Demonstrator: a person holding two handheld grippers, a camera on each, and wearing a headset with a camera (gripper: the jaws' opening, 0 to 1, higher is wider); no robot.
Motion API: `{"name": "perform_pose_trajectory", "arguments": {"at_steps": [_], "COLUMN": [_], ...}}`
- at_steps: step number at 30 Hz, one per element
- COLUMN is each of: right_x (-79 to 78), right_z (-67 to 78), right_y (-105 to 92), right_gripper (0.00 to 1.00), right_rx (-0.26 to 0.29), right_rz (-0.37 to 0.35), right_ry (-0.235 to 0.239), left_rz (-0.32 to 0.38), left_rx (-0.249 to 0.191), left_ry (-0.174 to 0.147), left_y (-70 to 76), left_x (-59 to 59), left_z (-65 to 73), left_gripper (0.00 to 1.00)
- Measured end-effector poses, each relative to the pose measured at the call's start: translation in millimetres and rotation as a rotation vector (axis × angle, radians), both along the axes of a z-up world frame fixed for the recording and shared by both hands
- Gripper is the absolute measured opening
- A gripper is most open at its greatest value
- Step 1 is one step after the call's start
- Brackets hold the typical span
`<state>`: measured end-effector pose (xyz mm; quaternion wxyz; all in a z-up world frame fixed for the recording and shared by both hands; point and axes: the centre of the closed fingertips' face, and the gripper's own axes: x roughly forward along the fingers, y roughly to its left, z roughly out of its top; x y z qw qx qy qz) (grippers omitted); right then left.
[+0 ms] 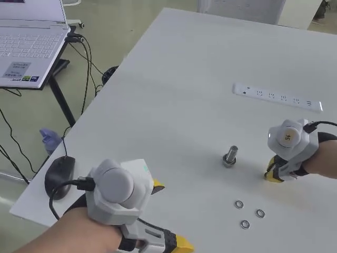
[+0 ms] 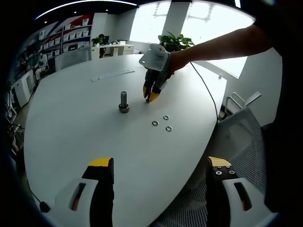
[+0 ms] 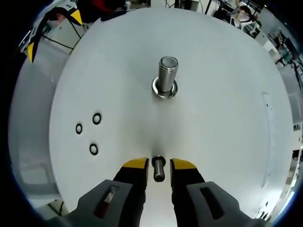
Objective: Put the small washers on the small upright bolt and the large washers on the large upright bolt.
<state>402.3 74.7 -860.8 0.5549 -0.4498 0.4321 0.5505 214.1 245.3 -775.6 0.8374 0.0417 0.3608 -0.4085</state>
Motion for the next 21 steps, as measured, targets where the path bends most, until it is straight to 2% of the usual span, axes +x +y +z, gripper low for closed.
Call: {"name": "perform_pose_trajectory", "arguments": {"at_steps": [5, 8, 9, 10, 12, 21], "right_x": [3.3, 1.3, 1.5, 1.6, 1.2, 2.3], "right_z": [5.7, 10.6, 11.6, 12.8, 14.3, 28.7], "right_y": [0.4, 0.4, 0.1, -0.2, -0.3, 0.8], "right_gripper": [0.33, 0.36, 0.37, 0.38, 0.37, 0.37], "right_rx": [0.019, 0.024, 0.023, 0.019, 0.017, 0.038], "right_rz": [-0.009, -0.015, -0.016, -0.014, -0.015, -0.045], "right_ry": [-0.001, 0.006, 0.003, -0.002, -0.002, -0.014], "left_rz": [0.012, 0.012, 0.025, 0.025, 0.020, 0.020], "left_rx": [-0.012, -0.020, -0.009, -0.016, -0.028, -0.014], "left_ry": [-0.011, -0.021, -0.060, -0.061, -0.055, -0.061], "left_y": [-0.2, -2.4, -0.6, -1.2, -1.8, 3.9], "left_x": [2.1, 2.9, 8.0, 7.0, 6.4, 6.2], "left_z": [5.2, 9.9, 13.2, 15.9, 18.2, 21.1], "left_gripper": [0.80, 0.82, 0.86, 0.87, 0.84, 0.85]}}
